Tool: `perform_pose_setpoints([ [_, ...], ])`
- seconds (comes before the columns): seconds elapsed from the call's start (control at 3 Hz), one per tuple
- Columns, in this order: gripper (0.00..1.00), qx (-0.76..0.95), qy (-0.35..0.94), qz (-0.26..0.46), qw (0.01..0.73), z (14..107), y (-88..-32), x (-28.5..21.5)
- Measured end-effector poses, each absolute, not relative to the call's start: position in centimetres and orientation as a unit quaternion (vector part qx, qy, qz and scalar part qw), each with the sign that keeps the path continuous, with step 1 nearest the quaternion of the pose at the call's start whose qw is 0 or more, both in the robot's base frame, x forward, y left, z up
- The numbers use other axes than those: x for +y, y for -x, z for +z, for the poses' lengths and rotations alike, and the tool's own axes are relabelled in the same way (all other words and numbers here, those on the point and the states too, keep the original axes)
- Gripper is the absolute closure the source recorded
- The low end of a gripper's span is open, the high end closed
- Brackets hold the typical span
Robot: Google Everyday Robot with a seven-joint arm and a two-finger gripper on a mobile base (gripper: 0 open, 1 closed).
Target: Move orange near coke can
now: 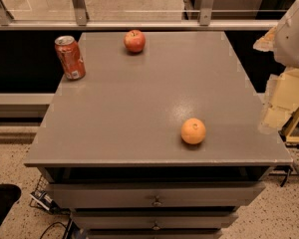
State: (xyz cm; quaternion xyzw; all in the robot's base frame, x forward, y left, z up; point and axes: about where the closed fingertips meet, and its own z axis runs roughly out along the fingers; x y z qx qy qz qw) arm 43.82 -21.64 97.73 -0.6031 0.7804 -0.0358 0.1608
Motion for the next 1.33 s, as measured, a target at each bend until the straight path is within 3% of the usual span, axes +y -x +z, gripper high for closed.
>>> perform_pose_setpoints([
  [0.67,0.00,0.778,0.599,-0.009,0.188,97.3,-43.9,-21.5],
  [1.33,0.00,0.754,0.565,0.091,0.323,92.5,-43.9,-21.0],
])
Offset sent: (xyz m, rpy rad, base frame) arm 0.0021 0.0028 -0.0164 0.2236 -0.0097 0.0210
